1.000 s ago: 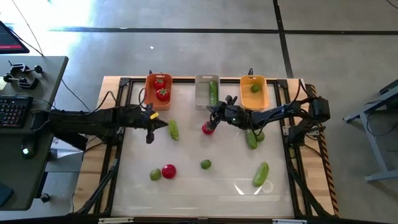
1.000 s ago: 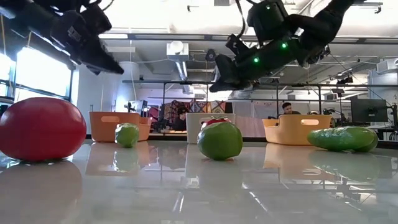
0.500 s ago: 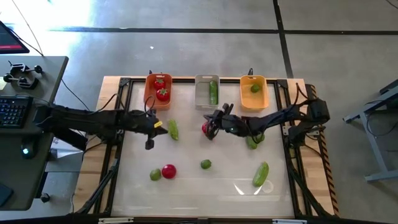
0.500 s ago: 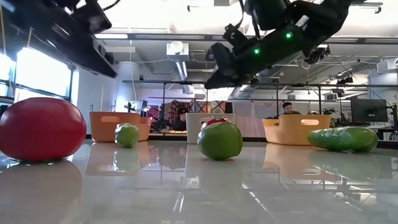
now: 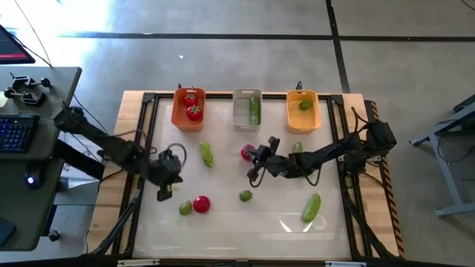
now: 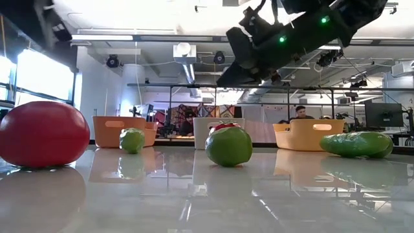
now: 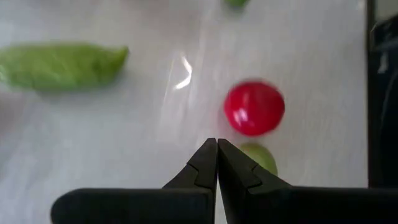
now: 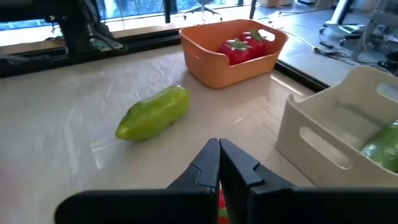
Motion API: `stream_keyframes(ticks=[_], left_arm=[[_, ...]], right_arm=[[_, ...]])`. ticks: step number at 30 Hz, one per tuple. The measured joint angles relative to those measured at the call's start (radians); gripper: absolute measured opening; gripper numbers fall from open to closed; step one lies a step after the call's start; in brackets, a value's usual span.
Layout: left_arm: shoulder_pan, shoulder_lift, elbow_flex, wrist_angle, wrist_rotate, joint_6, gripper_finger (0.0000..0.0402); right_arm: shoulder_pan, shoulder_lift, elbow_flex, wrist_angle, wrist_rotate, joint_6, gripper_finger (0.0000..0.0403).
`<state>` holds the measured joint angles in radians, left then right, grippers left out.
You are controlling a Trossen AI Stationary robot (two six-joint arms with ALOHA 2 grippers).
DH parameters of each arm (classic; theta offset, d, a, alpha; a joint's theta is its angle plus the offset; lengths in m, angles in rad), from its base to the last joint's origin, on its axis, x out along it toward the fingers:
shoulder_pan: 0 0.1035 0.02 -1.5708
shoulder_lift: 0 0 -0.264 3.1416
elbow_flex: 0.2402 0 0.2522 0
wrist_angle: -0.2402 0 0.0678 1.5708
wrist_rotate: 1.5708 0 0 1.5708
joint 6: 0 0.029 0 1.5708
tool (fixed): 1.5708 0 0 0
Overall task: Sort produce into baskets
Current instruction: Put the bottom left lime into the yellow bin
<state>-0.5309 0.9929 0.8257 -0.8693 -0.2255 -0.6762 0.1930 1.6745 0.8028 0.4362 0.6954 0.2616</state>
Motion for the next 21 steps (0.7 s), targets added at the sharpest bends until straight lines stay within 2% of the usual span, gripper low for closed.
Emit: stream_keyframes(ticks=[6,9,16,21], left_arm=[[-0.102,0.156,0.022,-0.001,-0.006,-0.075,0.0004],[-0.128,0.242,0.042,-0.001,0.021,-0.106,0.002],[-0.155,0.43,0.093,0.041,0.139,-0.138,0.0096],[-0.154,0.517,0.127,0.042,0.147,-0.185,0.0161]], right_arm=[[0.023,0.0,0.0,-0.046,0.003,0.03,0.0],[0.028,0.0,0.0,-0.062,0.002,0.036,0.0],[0.017,0.0,0.0,-0.06,0.003,0.011,0.0],[-0.018,0.0,0.0,-0.06,0.004,0.0,0.0]])
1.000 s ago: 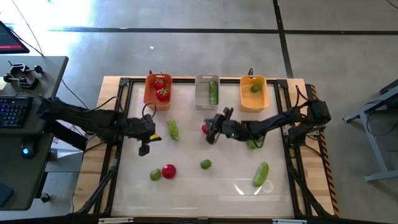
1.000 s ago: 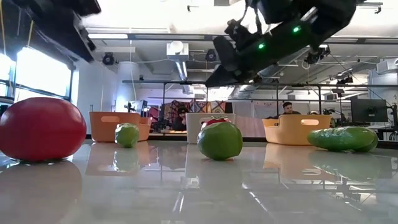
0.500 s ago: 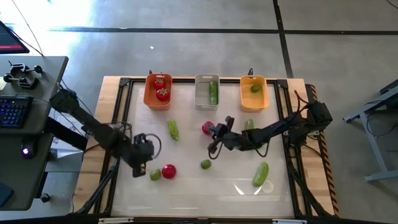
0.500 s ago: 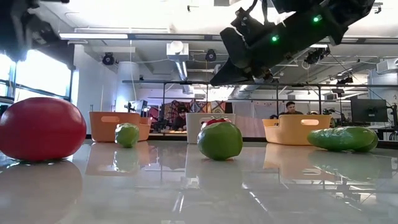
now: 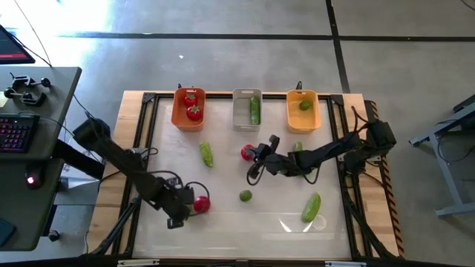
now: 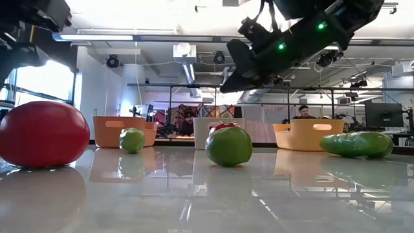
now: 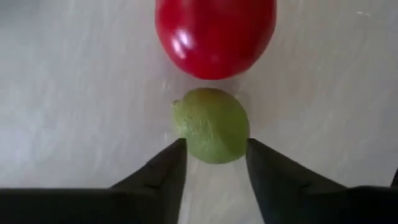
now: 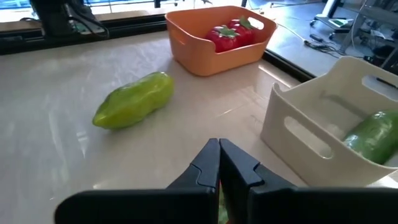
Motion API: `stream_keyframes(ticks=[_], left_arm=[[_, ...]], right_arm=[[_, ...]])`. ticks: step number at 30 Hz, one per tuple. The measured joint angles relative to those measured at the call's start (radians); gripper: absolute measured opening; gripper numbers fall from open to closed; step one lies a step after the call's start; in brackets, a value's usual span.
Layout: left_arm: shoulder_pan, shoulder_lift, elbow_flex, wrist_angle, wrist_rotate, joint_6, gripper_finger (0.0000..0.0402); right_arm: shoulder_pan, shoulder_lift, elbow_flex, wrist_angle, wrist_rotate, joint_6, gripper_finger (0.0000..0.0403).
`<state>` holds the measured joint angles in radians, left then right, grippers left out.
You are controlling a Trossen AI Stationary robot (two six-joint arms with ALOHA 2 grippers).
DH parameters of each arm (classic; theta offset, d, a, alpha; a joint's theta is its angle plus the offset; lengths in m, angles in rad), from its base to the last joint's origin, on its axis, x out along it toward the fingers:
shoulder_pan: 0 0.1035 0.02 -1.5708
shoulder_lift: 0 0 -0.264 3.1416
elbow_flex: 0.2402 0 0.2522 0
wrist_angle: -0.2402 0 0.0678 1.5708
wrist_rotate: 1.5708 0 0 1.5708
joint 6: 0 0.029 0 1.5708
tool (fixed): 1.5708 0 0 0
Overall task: Sort produce into baskets
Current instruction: Put the bottom left lime into the yellow bin
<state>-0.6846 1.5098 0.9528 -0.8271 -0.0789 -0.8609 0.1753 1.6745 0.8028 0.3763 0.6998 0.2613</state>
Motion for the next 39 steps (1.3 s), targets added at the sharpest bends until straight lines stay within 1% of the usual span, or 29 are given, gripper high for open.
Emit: stream_keyframes(ticks=[5,9,13,19,21,24,26,29,33,39], left_arm=[[0.001,0.052,0.001,0.001,0.045,-0.04,0.0211],[0.001,0.066,0.001,0.015,0.053,-0.089,0.0232],[0.003,0.065,-0.003,0.021,0.052,-0.129,0.0236],[0.002,0.066,-0.049,0.048,0.072,-0.2,0.0236],[0.002,0.066,-0.057,0.08,0.074,-0.202,0.0236],[0.002,0.065,-0.058,0.082,0.07,-0.199,0.0234],[0.0,0.065,-0.058,0.077,0.07,-0.193,0.0223],[-0.011,0.065,-0.058,0.059,0.072,-0.184,0.019],[-0.022,0.065,-0.058,0.046,0.075,-0.177,0.0126],[-0.033,0.06,-0.058,0.03,0.067,-0.159,0.0026]], right_arm=[[-0.028,0.0,0.0,0.0,-0.023,-0.014,0.0],[-0.044,0.0,0.0,0.0,-0.024,-0.038,0.0],[-0.059,0.0,0.0,-0.001,-0.025,-0.053,0.0],[-0.071,0.0,0.0,-0.007,-0.029,-0.057,0.0],[-0.072,0.0,0.0,-0.007,-0.039,-0.055,0.0],[-0.071,0.0,0.0,-0.009,-0.049,-0.051,0.0],[-0.07,0.0,0.0,-0.01,-0.053,-0.051,0.0],[-0.069,0.0,0.0,-0.015,-0.057,-0.035,0.0],[-0.069,0.0,0.0,-0.023,-0.07,-0.034,0.0],[-0.069,0.0,0.0,-0.035,-0.167,-0.044,0.0]])
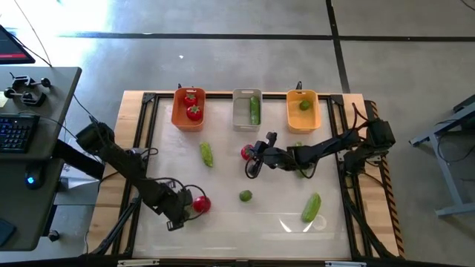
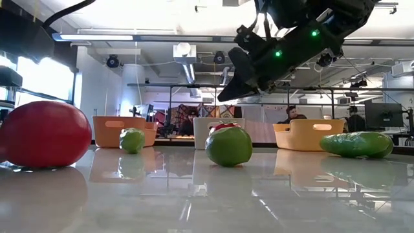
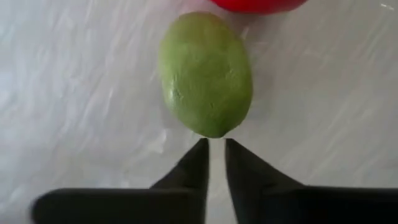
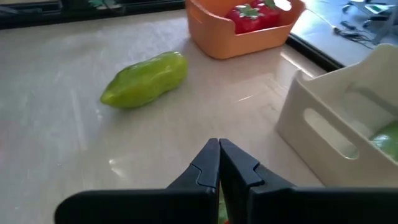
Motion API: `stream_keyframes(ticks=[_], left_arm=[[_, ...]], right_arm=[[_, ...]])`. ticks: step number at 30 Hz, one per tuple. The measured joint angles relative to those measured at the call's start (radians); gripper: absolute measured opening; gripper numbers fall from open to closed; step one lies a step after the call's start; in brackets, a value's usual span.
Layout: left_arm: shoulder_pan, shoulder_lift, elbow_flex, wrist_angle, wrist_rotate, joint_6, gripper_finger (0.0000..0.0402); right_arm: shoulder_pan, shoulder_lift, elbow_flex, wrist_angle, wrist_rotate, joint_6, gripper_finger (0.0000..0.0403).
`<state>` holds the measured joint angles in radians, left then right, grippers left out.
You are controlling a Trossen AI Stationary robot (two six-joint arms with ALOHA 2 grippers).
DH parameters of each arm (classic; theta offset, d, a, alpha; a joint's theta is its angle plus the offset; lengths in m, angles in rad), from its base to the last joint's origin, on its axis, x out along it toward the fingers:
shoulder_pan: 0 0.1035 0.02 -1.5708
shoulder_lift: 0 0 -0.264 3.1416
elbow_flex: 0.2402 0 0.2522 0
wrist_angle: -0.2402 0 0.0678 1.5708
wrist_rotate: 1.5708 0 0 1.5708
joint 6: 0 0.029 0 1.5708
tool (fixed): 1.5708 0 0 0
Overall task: Sort produce into baskets
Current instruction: Put the bottom left lime into the yellow bin
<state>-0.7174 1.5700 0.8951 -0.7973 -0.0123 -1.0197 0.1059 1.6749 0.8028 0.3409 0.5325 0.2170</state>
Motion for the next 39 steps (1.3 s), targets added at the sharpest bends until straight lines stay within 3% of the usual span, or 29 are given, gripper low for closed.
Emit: stream_keyframes(ticks=[3,6,17,22,27,39], left_arm=[[0.0,0.0,0.0,-0.002,-0.019,-0.001,0.0005],[0.0,0.0,0.0,-0.012,-0.022,-0.016,0.0025],[0.0,0.0,0.0,-0.015,0.025,-0.077,0.0182],[0.007,0.0,0.0,-0.018,-0.052,-0.095,0.023],[0.033,0.0,0.0,-0.017,-0.109,-0.092,0.0241],[0.073,0.0,0.0,0.011,-0.128,-0.08,0.0241]], right_arm=[[0.0,0.0,0.0,0.0,-0.008,-0.001,0.0],[0.0,0.0,0.0,-0.001,-0.007,-0.001,0.0],[0.0,0.0,0.0,-0.001,-0.012,-0.001,0.0],[0.0,0.0,0.0,-0.001,-0.014,-0.001,0.0],[0.0,0.0,0.0,-0.001,-0.017,-0.001,0.0],[0.0,0.0,0.0,-0.001,-0.017,-0.001,0.0]])
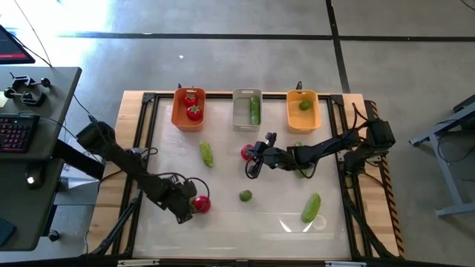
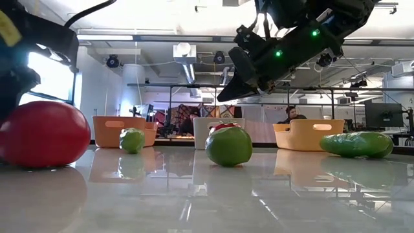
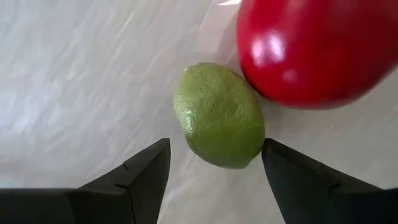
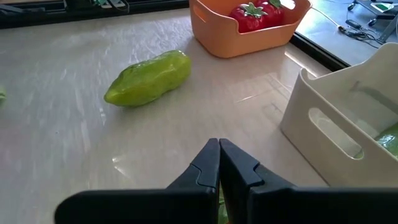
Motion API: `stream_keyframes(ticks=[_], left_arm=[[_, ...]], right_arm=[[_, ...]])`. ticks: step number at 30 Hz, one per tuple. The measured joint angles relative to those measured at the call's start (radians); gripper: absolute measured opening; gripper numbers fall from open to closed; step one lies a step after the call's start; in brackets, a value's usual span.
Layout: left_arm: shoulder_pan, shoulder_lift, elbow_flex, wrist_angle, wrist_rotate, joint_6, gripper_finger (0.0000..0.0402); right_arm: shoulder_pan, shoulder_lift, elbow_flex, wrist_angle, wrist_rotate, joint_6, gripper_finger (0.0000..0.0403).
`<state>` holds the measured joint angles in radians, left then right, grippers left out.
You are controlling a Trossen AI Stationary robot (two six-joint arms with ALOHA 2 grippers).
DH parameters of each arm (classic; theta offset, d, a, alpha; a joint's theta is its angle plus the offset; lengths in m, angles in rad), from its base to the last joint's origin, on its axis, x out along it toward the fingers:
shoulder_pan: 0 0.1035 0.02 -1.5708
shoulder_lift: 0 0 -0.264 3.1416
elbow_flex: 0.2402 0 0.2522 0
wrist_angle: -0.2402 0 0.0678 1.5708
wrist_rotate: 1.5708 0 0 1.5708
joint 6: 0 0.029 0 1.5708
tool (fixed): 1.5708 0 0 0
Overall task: Sort produce into baskets
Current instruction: Put the bottom left lime into the yellow bin
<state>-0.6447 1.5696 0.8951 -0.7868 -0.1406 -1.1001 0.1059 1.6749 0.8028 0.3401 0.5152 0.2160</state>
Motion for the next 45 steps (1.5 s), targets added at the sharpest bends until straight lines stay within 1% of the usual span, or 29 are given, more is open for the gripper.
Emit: stream_keyframes(ticks=[7,17,23,27,30,34,41,43,45], left_arm=[[0.025,0.0,0.0,0.001,-0.014,-0.04,0.0245],[0.037,0.0,-0.002,-0.007,-0.03,-0.052,0.0274],[0.037,0.0,-0.088,0.062,-0.023,-0.086,0.0278],[0.036,-0.004,-0.103,0.073,-0.05,-0.068,0.0275],[0.036,-0.006,-0.102,0.074,-0.08,-0.024,0.0261],[0.036,-0.015,-0.102,0.075,-0.113,0.037,0.0224],[0.036,-0.028,-0.102,0.059,-0.094,0.168,0.0144],[0.035,-0.051,-0.102,0.034,-0.104,0.182,0.013],[0.036,-0.091,-0.102,0.023,-0.111,0.202,0.0126]], right_arm=[[0.0,0.0,0.0,0.0,0.0,0.001,0.0],[0.0,0.0,0.0,0.0,-0.003,0.002,0.0],[0.0,0.0,0.0,0.0,-0.003,0.004,0.0],[0.0,0.0,0.0,0.0,-0.004,0.004,0.0],[0.0,0.0,0.0,0.0,-0.004,0.003,0.0],[0.0,0.0,0.0,0.0,-0.004,0.003,0.0],[0.002,0.0,0.0,0.024,-0.036,-0.019,0.0],[0.01,0.0,0.0,0.057,-0.07,-0.053,0.0],[0.031,0.0,0.0,0.096,-0.132,-0.117,0.0]])
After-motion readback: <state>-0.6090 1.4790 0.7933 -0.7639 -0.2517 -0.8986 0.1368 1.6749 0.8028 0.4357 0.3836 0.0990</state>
